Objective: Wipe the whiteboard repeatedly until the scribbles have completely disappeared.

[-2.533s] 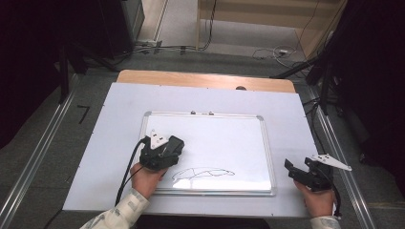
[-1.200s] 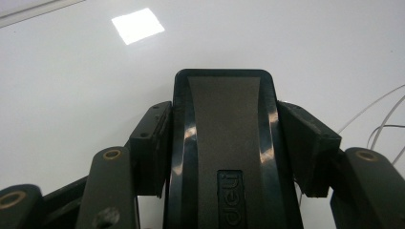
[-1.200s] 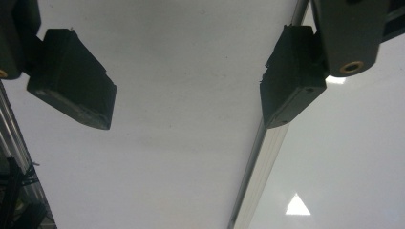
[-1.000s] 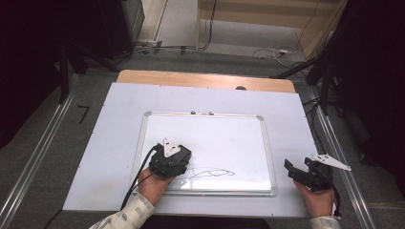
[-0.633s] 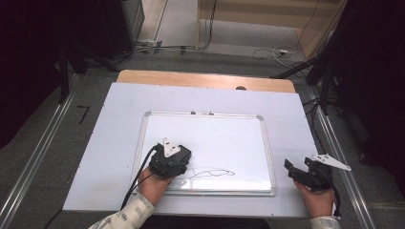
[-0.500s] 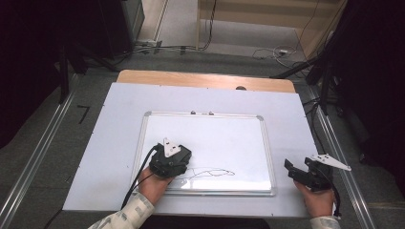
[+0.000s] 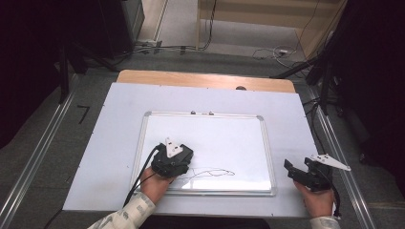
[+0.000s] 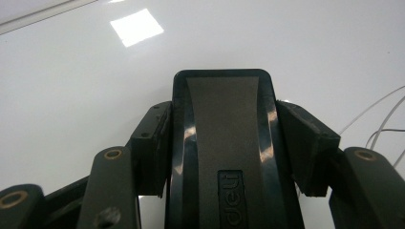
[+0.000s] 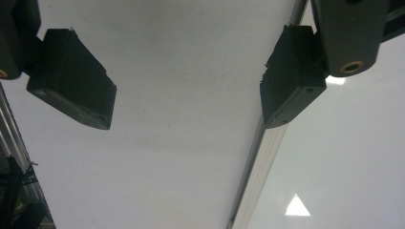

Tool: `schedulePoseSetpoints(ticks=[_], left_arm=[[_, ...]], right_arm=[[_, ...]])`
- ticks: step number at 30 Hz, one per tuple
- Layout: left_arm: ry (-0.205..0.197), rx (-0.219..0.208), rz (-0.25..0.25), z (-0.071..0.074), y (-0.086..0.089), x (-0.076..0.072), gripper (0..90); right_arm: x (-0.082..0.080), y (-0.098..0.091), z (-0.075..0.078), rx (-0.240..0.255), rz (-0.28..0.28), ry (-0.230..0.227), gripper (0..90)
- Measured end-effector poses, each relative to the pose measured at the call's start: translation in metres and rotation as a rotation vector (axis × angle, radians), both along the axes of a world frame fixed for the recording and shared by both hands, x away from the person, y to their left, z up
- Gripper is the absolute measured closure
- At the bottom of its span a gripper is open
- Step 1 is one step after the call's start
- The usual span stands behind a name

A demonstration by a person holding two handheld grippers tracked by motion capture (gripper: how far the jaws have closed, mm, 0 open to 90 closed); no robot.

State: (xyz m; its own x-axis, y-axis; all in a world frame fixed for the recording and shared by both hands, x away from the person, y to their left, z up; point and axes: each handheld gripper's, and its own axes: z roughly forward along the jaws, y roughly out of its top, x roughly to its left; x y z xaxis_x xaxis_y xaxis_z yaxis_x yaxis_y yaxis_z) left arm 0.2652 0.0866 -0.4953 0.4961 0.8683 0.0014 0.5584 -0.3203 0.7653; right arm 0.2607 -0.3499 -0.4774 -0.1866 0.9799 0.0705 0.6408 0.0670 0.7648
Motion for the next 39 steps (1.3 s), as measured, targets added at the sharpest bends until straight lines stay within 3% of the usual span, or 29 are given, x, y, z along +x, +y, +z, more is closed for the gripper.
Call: schedulePoseSetpoints(ticks=[39], left_arm=[[-0.006, 0.0, -0.044, -0.001, -0.034, 0.008, 41.8]], right_arm=[[0.0, 0.002, -0.001, -0.004, 0.001, 0.002, 18.7]])
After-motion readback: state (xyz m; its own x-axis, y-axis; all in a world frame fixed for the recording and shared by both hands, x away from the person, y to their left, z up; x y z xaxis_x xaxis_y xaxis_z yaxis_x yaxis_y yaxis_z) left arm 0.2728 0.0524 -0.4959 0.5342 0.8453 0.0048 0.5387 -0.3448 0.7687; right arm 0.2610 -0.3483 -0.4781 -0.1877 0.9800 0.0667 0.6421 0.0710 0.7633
